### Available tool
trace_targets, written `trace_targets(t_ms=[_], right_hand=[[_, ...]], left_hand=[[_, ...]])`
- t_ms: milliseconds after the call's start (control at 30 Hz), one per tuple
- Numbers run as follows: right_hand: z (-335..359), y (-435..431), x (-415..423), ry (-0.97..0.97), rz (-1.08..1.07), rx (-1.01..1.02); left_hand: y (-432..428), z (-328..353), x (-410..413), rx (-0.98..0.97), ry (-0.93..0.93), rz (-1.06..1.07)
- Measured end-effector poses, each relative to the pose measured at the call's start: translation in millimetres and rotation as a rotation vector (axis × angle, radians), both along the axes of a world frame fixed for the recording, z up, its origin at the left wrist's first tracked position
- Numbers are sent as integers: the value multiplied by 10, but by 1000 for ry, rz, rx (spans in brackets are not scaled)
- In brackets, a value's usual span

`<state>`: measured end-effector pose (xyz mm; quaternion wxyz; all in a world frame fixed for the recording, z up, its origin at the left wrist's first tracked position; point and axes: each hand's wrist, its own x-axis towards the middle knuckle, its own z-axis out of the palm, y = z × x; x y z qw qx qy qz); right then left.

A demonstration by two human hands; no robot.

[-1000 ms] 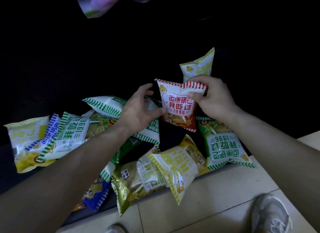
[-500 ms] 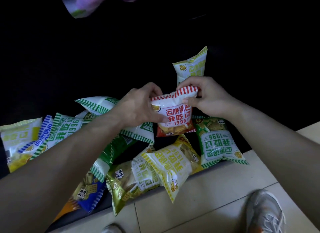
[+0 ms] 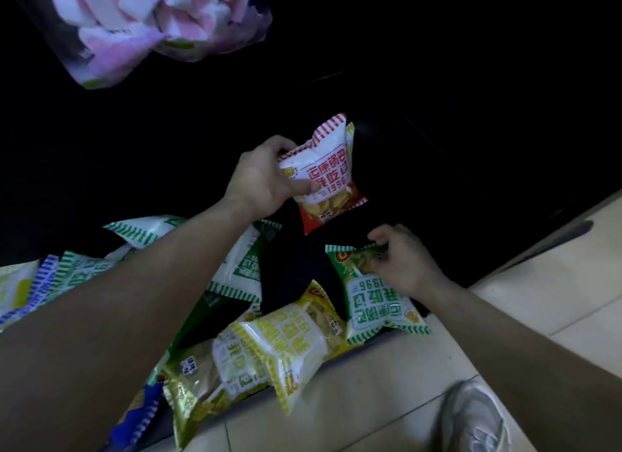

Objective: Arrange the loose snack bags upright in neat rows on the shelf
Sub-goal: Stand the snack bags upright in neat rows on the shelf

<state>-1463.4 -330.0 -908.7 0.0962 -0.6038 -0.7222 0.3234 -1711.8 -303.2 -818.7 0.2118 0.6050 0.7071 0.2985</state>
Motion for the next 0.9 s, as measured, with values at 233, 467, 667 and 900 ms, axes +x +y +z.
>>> trace_targets(t_ms=[233, 467, 667, 900], right_hand=[[34, -150, 0, -242, 113, -7], [-52, -234, 73, -242, 96, -58], [21, -313, 170, -213, 192, -113], [108, -730, 205, -309, 181, -124]], left_hand=[[388, -455, 376, -124, 175, -58], [401, -735, 509, -160, 247, -28], [235, -501, 404, -150, 350, -43], [-730, -168, -13, -170, 370, -114]])
